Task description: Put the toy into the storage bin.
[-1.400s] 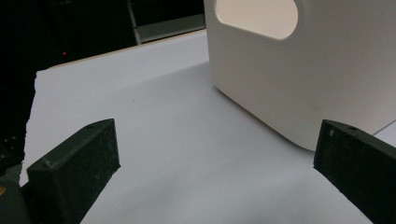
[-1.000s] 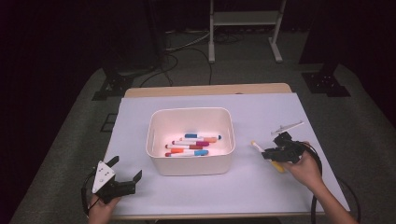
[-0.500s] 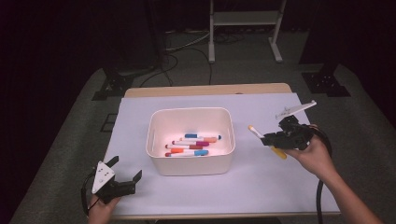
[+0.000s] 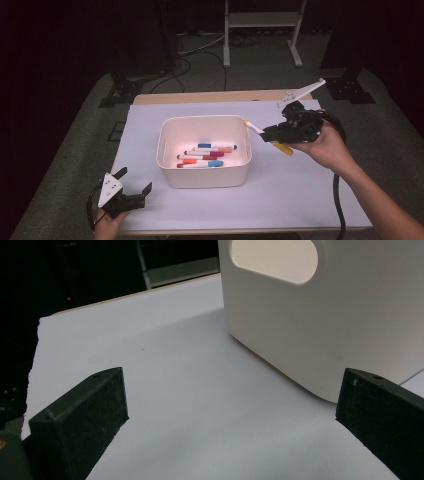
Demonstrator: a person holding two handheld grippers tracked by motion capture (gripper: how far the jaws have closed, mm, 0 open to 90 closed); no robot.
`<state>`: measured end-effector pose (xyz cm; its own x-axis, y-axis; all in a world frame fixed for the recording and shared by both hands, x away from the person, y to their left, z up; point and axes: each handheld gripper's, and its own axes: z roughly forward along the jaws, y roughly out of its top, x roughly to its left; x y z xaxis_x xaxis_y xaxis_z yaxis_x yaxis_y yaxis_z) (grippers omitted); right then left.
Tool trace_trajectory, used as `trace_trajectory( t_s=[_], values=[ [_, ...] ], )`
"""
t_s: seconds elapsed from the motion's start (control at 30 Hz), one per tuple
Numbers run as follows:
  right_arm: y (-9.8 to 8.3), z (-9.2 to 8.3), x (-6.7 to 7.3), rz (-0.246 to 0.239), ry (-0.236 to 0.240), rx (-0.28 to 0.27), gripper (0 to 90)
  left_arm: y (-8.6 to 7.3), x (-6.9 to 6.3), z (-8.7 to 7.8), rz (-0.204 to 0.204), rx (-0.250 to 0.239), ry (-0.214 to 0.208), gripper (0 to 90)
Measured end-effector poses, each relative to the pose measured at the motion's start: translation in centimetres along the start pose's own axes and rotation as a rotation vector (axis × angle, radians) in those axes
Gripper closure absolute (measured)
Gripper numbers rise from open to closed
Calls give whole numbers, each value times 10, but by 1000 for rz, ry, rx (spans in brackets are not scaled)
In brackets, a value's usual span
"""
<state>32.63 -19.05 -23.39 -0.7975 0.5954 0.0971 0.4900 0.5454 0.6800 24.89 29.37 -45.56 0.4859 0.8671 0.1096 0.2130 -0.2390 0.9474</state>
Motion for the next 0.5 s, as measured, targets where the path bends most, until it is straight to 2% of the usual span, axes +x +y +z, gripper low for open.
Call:
trace_trajectory(
  t_s=[0.23,0.5],
  values=[
    [31,13,21,-60,62,17,759,0,1,0,3,1,-2,0],
    [55,31,36,-125,129,39,759,0,1,0,-2,-1,-4,0]
  ],
)
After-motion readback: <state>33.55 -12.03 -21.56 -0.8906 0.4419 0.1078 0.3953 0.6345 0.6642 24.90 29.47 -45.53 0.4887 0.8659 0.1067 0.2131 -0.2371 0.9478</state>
